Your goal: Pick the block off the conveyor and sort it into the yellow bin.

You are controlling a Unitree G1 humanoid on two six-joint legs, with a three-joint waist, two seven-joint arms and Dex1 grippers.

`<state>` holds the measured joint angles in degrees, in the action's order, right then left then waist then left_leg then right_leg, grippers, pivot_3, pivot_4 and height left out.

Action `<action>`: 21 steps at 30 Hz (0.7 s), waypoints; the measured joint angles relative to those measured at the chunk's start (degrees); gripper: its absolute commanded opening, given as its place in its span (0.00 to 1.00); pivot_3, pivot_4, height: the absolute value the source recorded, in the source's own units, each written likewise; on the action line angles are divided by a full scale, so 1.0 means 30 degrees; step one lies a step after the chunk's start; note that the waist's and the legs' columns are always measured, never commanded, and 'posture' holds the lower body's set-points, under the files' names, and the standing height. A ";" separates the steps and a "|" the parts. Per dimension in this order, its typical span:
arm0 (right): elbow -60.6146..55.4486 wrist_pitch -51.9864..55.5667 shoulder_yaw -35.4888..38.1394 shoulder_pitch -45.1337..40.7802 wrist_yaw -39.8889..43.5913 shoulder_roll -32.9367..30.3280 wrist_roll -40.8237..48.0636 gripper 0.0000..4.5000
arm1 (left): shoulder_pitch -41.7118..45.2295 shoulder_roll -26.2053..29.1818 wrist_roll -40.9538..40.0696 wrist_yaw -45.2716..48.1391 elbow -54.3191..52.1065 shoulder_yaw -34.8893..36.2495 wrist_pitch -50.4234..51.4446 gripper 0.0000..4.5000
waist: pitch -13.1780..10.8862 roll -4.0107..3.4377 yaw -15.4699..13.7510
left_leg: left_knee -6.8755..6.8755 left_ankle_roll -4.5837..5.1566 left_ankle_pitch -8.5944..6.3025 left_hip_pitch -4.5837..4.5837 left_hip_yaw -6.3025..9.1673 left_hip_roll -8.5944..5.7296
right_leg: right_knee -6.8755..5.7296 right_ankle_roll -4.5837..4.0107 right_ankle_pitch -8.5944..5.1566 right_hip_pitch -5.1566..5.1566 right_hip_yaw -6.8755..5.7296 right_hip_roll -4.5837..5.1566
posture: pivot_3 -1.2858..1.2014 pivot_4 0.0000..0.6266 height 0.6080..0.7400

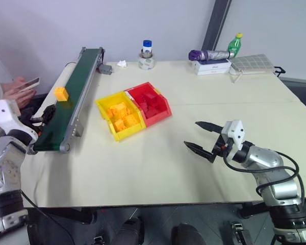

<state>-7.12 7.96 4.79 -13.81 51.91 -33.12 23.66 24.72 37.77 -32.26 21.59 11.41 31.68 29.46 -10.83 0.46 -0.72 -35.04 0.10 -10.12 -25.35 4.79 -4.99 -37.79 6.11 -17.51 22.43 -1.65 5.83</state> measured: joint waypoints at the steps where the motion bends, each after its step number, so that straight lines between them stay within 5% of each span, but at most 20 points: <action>1: -0.0091 0.0000 0.0018 0.0060 -0.0028 -0.0001 0.0002 1.00 | 0.0237 0.0139 0.0093 0.0129 0.0357 -0.0174 0.0081 0.94 | 0.0000 0.0000 0.0019 | 0.0001 0.0002 0.0001 0.0000 -0.0002 0.0000 | -0.0003 0.0002 0.0001 -0.0001 0.0003 0.0001 | 0.52 0.24 1.00; 16: -0.0735 0.0039 0.0017 0.0672 -0.0564 0.0059 0.0022 1.00 | 0.4030 0.1470 0.3542 0.1766 0.7105 -0.3345 -0.1848 0.94 | 0.0000 0.0002 0.0032 | 0.0001 0.0003 0.0010 -0.0001 -0.0001 -0.0008 | -0.0067 0.0007 0.0004 0.0002 0.0002 0.0007 | 0.52 0.24 1.00; 19: -0.0740 0.0052 0.0023 0.0674 -0.0603 0.0055 0.0025 1.00 | 0.4032 0.1469 0.3718 0.1926 0.7495 -0.3396 -0.2152 0.79 | -0.0001 0.0002 0.0035 | 0.0001 0.0004 0.0012 -0.0002 -0.0001 -0.0006 | -0.0076 0.0007 0.0004 0.0002 0.0003 0.0007 | 0.52 0.24 1.00; 21: -0.0747 0.0070 0.0023 0.0683 -0.0611 0.0054 0.0027 1.00 | 0.4031 0.1469 0.3722 0.1921 0.7516 -0.3380 -0.2193 0.58 | -0.0001 0.0003 0.0025 | -0.0003 0.0004 0.0012 -0.0002 0.0000 -0.0006 | -0.0077 0.0007 0.0004 0.0004 0.0003 0.0008 | 0.52 0.24 1.00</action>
<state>-9.36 8.18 4.86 -11.76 50.08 -32.96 23.74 36.81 42.18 -21.09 27.35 33.96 21.54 22.88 -10.84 0.47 -0.64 -35.05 0.12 -10.08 -25.35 4.79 -5.01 -38.02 6.13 -17.50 22.44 -1.64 5.85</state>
